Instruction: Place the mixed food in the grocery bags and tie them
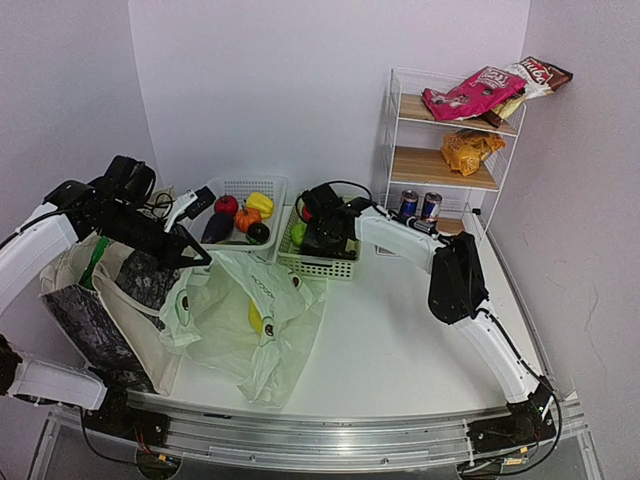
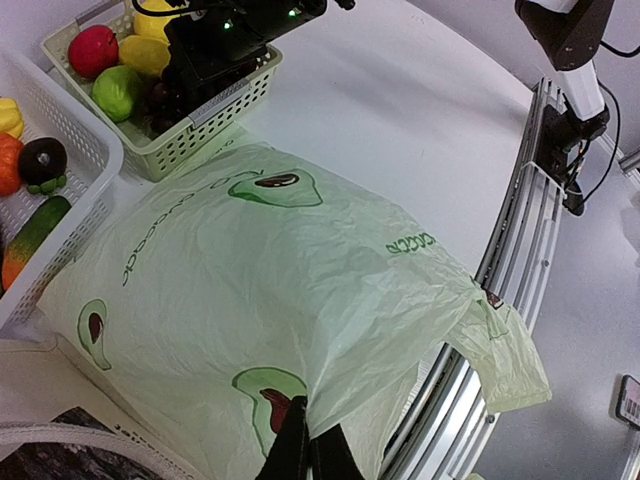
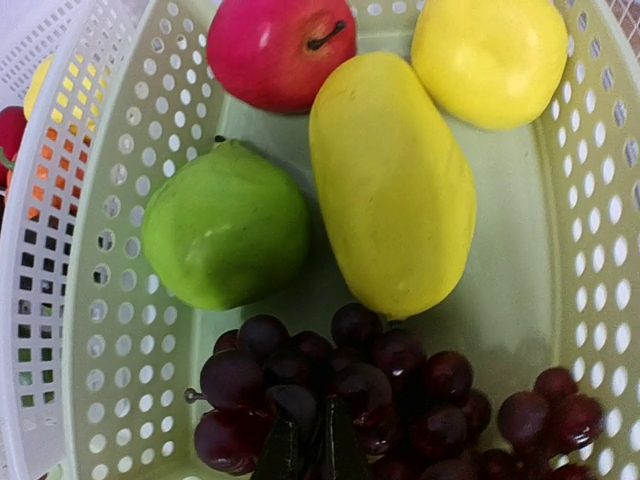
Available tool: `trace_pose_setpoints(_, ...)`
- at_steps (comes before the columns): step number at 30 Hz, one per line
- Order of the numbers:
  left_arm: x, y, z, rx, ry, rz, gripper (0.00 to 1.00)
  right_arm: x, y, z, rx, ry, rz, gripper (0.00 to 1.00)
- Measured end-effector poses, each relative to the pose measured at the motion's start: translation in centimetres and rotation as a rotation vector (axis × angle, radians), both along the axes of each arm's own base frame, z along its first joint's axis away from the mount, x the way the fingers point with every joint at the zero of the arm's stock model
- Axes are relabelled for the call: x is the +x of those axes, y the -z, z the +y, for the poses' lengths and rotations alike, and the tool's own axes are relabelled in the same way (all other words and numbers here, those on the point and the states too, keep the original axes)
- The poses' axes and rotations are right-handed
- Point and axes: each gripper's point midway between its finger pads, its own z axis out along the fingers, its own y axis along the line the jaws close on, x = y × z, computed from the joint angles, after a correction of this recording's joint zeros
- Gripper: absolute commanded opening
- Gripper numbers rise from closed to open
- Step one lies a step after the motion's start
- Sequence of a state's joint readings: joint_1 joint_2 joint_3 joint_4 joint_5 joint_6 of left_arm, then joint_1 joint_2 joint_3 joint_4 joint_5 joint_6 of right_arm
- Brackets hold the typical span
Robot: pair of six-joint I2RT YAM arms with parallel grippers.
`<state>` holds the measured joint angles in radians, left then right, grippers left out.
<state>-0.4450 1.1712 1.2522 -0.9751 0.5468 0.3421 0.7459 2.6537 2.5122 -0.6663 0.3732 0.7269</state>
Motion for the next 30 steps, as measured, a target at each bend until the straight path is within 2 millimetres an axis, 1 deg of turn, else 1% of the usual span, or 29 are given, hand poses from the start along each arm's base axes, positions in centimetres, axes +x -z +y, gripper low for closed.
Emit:
trace_pose_setpoints(2, 0.0, -0.1, 0.0, -0.002, -0.001, -0.001, 0.00, 0.6, -0.1, -0.4, -0.025, -0.034, -0.013, 0.00)
trace_pose_setpoints(6, 0.2, -0.3, -0.1, -0.009, -0.004, -0.013, 0.00, 1.3, -1.0, -0.3, -0.064, -0.154, -0.049, 0.00)
trace_pose_setpoints(7, 0.3, -0.3, -0.1, -0.012, -0.006, -0.013, 0.00, 1.4, -1.4, -0.2, -0.068, -0.182, -0.058, 0.00)
trace_pose_setpoints(9, 0.5, -0.5, -0.2, -0.020, -0.011, -0.017, 0.00, 1.2, -3.0, 0.2, -0.069, -0.250, -0.080, 0.00)
trace_pose_setpoints(10, 0.5, -0.5, -0.3, -0.024, -0.014, -0.016, 0.00, 0.9, -4.2, 0.5, -0.059, -0.285, -0.093, 0.00)
trace_pose_setpoints(12, 0.7, -0.6, -0.4, -0.032, -0.020, -0.010, 0.00, 0.2, -7.3, 1.2, -0.032, -0.348, -0.131, 0.00)
trace_pose_setpoints(13, 0.8, -0.6, -0.5, -0.036, -0.025, -0.005, 0.00, -0.4, -9.3, 1.6, -0.015, -0.380, -0.157, 0.00)
trace_pose_setpoints(15, 1.1, -0.5, -0.7, -0.042, -0.036, 0.005, 0.00, -1.9, -13.9, 2.3, 0.021, -0.448, -0.221, 0.00)
trace_pose_setpoints(17, 1.4, -0.3, -0.8, -0.049, -0.054, 0.023, 0.00, -4.3, -19.1, 3.2, 0.068, -0.523, -0.299, 0.00)
trace_pose_setpoints(18, 1.7, -0.2, -0.8, -0.051, -0.066, 0.032, 0.00, -6.0, -21.6, 3.7, 0.093, -0.565, -0.332, 0.00)
trace_pose_setpoints(19, 1.9, -0.1, -0.9, -0.053, -0.079, 0.042, 0.00, -8.0, -24.0, 4.0, 0.118, -0.609, -0.364, 0.00)
trace_pose_setpoints(20, 2.1, 0.0, -1.0, -0.056, -0.091, 0.056, 0.00, -10.3, -26.6, 4.5, 0.149, -0.658, -0.403, 0.00)
trace_pose_setpoints(23, 2.8, 0.4, -1.2, -0.063, -0.128, 0.092, 0.00, -17.3, -32.0, 5.4, 0.226, -0.794, -0.472, 0.00)
trace_pose_setpoints(25, 3.1, 0.6, -1.3, -0.071, -0.147, 0.108, 0.00, -22.2, -34.3, 5.8, 0.283, -0.888, -0.490, 0.00)
trace_pose_setpoints(26, 3.2, 0.6, -1.4, -0.076, -0.154, 0.115, 0.00, -24.1, -35.0, 6.0, 0.306, -0.926, -0.492, 0.00)
trace_pose_setpoints(28, 3.5, 0.4, -1.6, -0.089, -0.162, 0.121, 0.00, -27.6, -35.9, 6.5, 0.350, -0.995, -0.492, 0.00)
trace_pose_setpoints(30, 3.8, 0.0, -1.9, -0.103, -0.163, 0.124, 0.00, -30.3, -36.0, 7.3, 0.390, -1.048, -0.478, 0.00)
